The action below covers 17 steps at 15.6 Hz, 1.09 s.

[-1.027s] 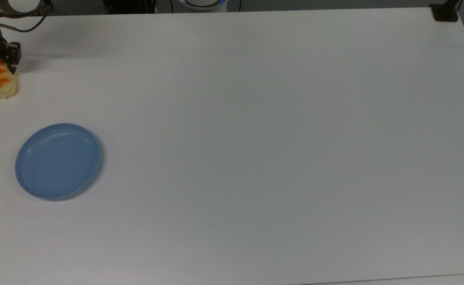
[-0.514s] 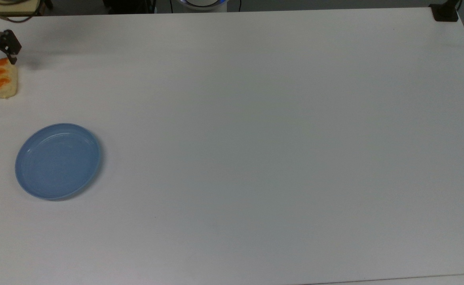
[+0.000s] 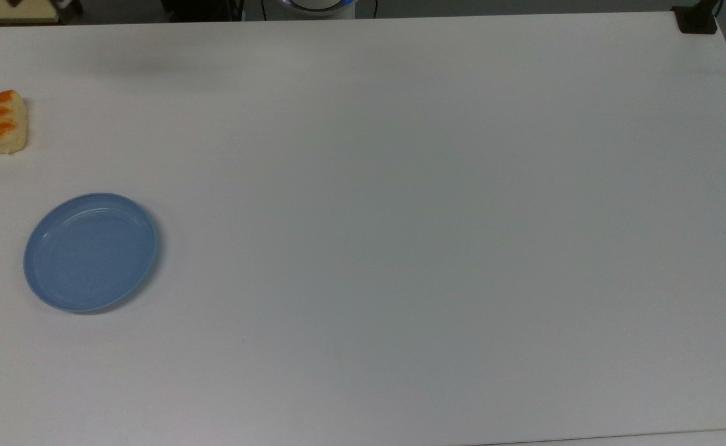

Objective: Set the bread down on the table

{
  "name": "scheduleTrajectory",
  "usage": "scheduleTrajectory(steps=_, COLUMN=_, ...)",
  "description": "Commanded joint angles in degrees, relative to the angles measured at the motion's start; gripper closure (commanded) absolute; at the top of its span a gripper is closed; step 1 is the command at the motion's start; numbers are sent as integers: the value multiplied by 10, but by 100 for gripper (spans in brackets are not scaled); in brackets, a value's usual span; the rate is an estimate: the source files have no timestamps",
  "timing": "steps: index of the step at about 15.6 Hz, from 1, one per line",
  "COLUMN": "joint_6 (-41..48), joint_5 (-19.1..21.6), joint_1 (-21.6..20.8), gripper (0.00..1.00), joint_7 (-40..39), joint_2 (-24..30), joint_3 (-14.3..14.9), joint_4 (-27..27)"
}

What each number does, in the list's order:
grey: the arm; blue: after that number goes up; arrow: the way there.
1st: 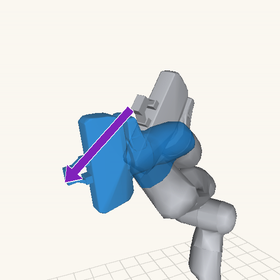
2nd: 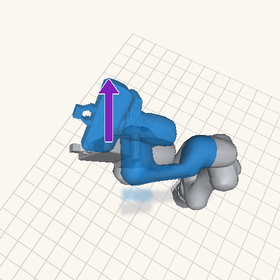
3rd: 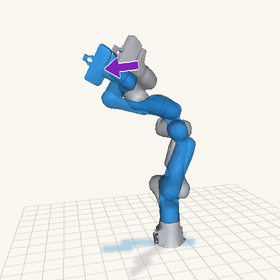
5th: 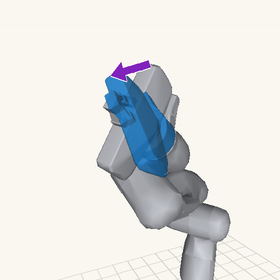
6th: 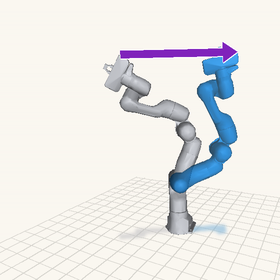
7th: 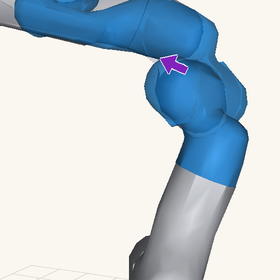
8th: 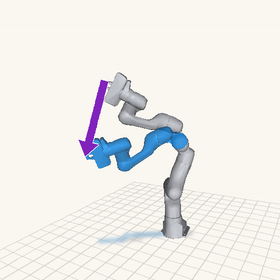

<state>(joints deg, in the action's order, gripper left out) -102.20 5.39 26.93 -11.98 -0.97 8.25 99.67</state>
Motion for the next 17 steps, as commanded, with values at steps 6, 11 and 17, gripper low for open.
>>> scheduleTrajectory(steps=6, joint_6=24, joint_5=-34, joint_1=-216, gripper=0, joint_7=201, joint_2=45, joint_3=6, joint_4=-25)
scheduleTrajectory(steps=11, joint_6=24, joint_5=-67, joint_1=-250, gripper=0, joint_7=44, joint_2=39, joint_3=1, joint_4=-26)
scheduleTrajectory(steps=17, joint_6=25, joint_5=-76, joint_1=-251, gripper=0, joint_7=29, joint_2=40, joint_3=-8, joint_4=-28)
